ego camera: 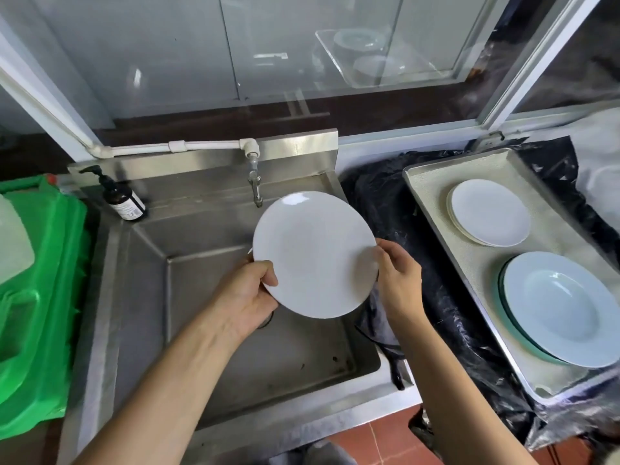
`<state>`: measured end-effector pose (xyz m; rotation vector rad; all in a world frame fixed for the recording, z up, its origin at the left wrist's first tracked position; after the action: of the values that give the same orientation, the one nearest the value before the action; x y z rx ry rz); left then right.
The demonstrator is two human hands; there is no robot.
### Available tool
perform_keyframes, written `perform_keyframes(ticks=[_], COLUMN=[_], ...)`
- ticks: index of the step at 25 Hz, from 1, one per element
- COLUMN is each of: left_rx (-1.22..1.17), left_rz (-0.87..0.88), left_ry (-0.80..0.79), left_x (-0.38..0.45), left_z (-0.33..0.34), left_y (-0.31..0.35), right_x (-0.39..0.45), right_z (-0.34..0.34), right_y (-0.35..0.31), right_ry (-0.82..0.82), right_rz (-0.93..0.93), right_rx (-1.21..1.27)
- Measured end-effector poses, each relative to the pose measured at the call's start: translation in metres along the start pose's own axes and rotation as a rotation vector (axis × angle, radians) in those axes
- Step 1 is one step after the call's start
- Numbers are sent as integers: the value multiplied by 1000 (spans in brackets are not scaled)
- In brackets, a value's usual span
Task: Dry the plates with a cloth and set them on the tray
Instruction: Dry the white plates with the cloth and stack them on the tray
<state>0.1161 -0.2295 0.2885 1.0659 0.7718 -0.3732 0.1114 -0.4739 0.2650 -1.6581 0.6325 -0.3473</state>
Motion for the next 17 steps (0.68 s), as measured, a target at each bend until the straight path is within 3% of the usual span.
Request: perform_keyframes(ticks=[7, 13, 17], left_rx=[13, 276, 347], left_rz=[-51, 154, 183], left_ry=[-126, -20, 3], left_x=[7, 12, 21], left_z=[2, 20, 49], left_y=[1, 9, -2], right_x=[-9, 8, 31], right_z=[-11, -36, -65], right_y=[-1, -4, 0], right_ry=[63, 124, 161], right_rz=[13, 11, 5], right_rx=[-6, 4, -19])
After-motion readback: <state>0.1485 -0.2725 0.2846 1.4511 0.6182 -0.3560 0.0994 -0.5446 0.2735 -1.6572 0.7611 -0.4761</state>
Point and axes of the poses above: each hand's wrist, its own x-axis towards the middle knuckle, its own z-axis out of the palm, y = z × x, the point moved 7 cm from there along x, towards the middle knuckle, and after that the axes turned 10 degrees about y, right-handed, at the moved point
